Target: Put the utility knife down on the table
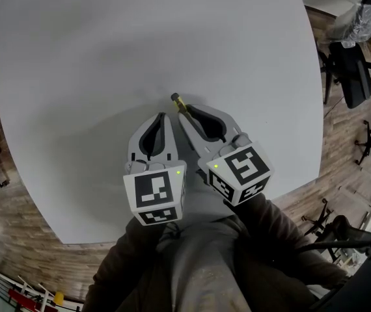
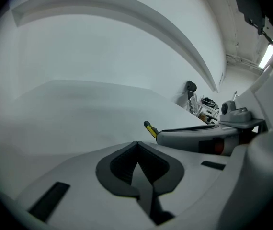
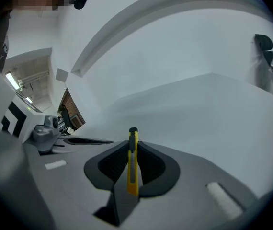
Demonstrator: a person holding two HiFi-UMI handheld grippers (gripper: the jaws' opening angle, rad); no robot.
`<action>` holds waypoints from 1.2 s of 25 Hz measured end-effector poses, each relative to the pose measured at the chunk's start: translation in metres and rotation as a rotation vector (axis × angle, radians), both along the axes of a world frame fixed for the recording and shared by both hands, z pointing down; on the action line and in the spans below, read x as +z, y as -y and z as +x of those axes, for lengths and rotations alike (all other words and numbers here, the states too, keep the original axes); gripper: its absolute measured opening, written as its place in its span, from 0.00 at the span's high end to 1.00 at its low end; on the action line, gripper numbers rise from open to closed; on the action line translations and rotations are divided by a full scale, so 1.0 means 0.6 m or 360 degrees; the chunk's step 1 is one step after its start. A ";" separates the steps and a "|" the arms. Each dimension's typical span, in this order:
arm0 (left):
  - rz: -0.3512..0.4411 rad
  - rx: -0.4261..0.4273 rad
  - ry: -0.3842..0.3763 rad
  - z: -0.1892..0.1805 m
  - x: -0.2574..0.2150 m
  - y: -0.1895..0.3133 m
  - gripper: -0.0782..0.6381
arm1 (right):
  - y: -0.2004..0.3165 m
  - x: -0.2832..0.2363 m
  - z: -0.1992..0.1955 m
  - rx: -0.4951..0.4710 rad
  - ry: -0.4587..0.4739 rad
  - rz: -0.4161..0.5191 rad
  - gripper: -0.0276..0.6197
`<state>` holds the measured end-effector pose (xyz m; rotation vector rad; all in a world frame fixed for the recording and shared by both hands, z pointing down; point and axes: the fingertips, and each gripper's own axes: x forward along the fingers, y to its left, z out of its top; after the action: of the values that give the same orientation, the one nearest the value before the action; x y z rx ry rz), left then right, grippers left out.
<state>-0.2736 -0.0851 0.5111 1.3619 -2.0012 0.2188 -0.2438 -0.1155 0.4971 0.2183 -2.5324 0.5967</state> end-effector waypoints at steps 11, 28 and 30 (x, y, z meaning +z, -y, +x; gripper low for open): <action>-0.0011 -0.0011 -0.0023 -0.005 0.010 -0.002 0.89 | 0.000 0.019 -0.001 0.0016 -0.0029 -0.0036 0.87; -0.0010 -0.0016 -0.0017 -0.002 0.010 -0.006 0.89 | -0.004 0.019 0.001 0.0019 -0.0021 -0.0022 0.86; -0.0009 -0.0017 -0.0013 -0.002 0.007 -0.007 0.89 | -0.005 0.018 0.001 0.0019 -0.0019 -0.0020 0.86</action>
<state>-0.2748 -0.0810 0.5156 1.3460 -1.9991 0.2134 -0.2435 -0.1126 0.5079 0.2322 -2.5166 0.6144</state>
